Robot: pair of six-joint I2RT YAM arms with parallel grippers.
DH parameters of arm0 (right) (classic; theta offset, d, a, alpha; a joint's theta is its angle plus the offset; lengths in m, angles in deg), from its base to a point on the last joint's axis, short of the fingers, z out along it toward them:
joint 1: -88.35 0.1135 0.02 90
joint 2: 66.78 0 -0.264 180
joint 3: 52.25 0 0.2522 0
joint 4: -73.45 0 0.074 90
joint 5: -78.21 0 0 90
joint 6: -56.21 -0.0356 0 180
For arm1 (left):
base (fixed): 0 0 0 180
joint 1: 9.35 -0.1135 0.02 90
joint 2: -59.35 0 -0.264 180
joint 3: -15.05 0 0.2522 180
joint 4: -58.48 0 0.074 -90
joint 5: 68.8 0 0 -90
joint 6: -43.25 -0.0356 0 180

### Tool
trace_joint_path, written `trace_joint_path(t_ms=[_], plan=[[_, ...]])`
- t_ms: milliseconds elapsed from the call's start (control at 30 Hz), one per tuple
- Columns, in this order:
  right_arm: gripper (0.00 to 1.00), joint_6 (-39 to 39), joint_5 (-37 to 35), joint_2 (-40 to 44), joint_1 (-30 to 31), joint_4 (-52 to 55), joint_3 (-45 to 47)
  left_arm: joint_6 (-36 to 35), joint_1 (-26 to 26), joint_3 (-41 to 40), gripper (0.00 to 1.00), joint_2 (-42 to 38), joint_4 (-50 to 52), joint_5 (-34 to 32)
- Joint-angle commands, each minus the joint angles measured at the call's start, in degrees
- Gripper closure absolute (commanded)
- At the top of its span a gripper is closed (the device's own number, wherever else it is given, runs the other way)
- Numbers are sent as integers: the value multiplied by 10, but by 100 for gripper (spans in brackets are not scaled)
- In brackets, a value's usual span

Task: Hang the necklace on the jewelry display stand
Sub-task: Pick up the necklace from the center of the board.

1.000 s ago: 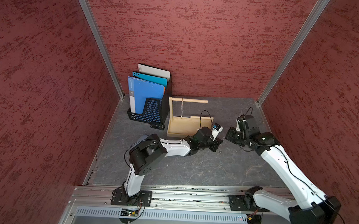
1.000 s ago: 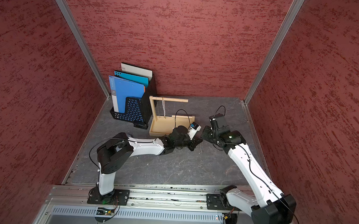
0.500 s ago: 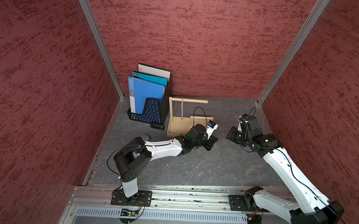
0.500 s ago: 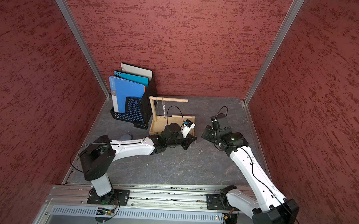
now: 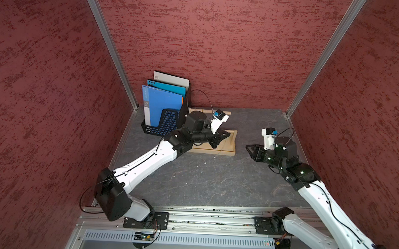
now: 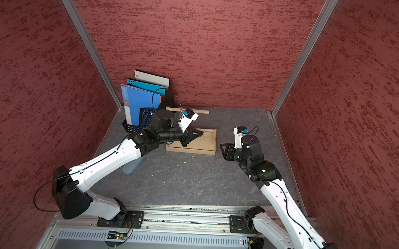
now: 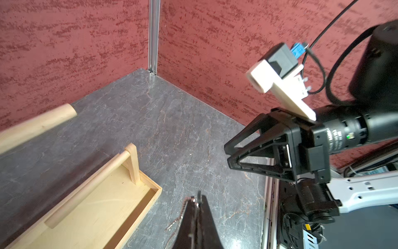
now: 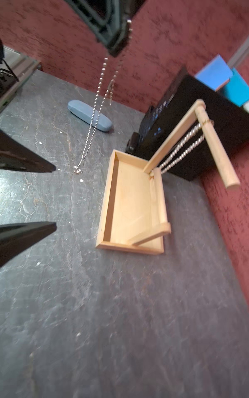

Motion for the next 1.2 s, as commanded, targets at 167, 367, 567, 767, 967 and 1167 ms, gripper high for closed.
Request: trace_joint_path(t_ms=[167,367,567,767,967,1167], plan=[[57,65,181,-34,10,-171,9,-61,-36,84,100,-34,185,123],[59,69,204,-98,56,-257,-5,-47,-44,91,100,-60,182,126],[59,78,201,-128,102,-292,-5,-18,-45,93,100,-71,166,132],[59,82,186,-122,118,-292,6,-11,-46,79,100,-73,166,124],[61,91,143,-66,118,-291,40,-7,-46,73,100,-75,163,123],[64,89,156,-62,118,-287,43,-5,-48,72,100,-76,158,127]])
